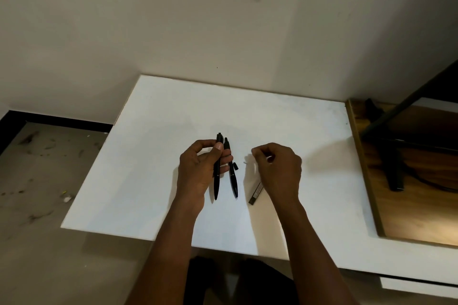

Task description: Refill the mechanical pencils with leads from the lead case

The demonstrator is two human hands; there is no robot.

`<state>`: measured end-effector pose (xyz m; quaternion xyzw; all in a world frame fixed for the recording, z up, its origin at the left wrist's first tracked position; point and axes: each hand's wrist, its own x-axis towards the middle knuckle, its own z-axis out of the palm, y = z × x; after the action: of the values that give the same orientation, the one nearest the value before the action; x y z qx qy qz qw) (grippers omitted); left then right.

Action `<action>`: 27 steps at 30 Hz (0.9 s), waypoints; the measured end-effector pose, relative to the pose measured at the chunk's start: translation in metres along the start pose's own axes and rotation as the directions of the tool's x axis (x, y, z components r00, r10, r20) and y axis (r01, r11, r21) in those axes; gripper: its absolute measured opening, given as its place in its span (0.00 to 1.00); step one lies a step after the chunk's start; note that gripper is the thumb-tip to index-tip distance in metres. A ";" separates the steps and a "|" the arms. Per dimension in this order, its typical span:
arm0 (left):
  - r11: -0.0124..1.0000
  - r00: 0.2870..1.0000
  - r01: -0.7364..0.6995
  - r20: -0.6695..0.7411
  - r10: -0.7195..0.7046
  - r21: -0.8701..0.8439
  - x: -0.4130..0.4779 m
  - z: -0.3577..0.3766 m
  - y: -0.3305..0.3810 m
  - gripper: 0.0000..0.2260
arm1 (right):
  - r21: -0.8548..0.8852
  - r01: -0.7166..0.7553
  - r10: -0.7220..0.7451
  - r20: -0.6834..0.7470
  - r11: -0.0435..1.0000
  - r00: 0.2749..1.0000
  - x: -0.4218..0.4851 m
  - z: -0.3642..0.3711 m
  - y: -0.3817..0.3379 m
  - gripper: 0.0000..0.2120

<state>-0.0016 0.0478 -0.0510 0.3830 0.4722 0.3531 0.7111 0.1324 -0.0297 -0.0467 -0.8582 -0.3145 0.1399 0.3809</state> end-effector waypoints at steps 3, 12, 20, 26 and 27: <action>0.999 0.999 -0.003 -0.035 0.002 -0.032 -0.002 0.002 0.002 0.04 | -0.053 -0.165 0.164 -0.026 0.985 0.986 -0.006 -0.017 0.006 0.12; 0.996 0.999 0.012 0.028 -0.014 0.087 -0.008 0.010 0.006 0.07 | -0.161 -0.376 0.404 0.211 0.912 0.890 -0.020 -0.037 0.013 0.25; 0.989 0.998 0.049 0.024 -0.053 0.142 -0.007 0.007 0.007 0.09 | -0.166 -0.412 0.440 0.202 0.896 0.875 -0.016 -0.026 0.011 0.15; 0.988 0.998 0.051 0.038 -0.057 0.144 -0.007 0.006 0.007 0.07 | -0.065 -0.418 0.422 0.212 0.906 0.882 -0.012 -0.027 0.015 0.16; 0.988 0.998 0.049 0.038 -0.055 0.147 -0.007 0.005 0.007 0.07 | -0.032 -0.418 0.415 0.210 0.908 0.885 -0.012 -0.028 0.016 0.17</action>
<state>0.0001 0.0440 -0.0409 0.4287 0.4915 0.2909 0.7000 0.1437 -0.0618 -0.0393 -0.8830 -0.1608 0.3114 0.3121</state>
